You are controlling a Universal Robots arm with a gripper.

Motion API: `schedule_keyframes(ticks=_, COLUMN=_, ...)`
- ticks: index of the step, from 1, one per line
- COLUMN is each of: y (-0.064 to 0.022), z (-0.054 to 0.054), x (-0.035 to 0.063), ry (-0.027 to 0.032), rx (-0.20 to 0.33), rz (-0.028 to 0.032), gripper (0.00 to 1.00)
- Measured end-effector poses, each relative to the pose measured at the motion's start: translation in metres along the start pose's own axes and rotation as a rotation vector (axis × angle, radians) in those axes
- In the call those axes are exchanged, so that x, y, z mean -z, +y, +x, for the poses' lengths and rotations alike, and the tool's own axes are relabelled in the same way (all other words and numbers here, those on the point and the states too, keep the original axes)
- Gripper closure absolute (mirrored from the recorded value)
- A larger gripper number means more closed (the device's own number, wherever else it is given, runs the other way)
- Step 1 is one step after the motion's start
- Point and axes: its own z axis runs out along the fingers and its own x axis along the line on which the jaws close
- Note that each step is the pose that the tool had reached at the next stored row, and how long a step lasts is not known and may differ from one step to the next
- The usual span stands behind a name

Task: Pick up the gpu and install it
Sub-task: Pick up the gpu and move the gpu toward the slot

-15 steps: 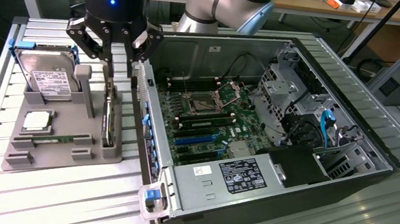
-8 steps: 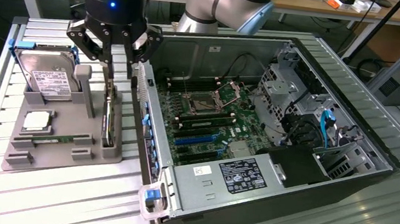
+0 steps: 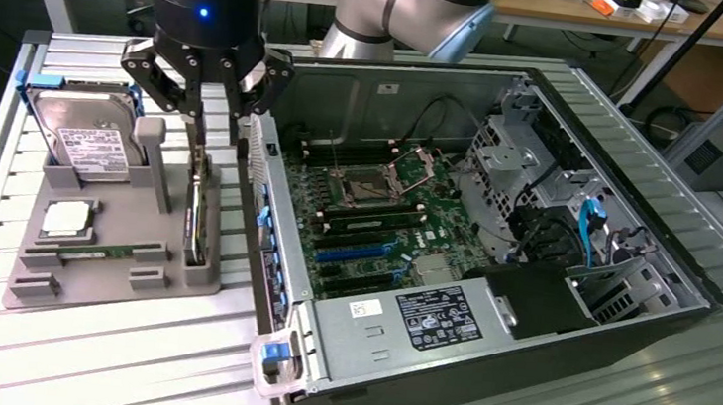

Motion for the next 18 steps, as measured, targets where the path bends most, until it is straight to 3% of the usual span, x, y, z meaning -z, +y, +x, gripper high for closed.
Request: schedule_keyframes(ticks=18, y=-0.0005, z=0.0012, x=-0.0088, ry=0.0000, rx=0.000, rz=0.0000, gripper=0.64)
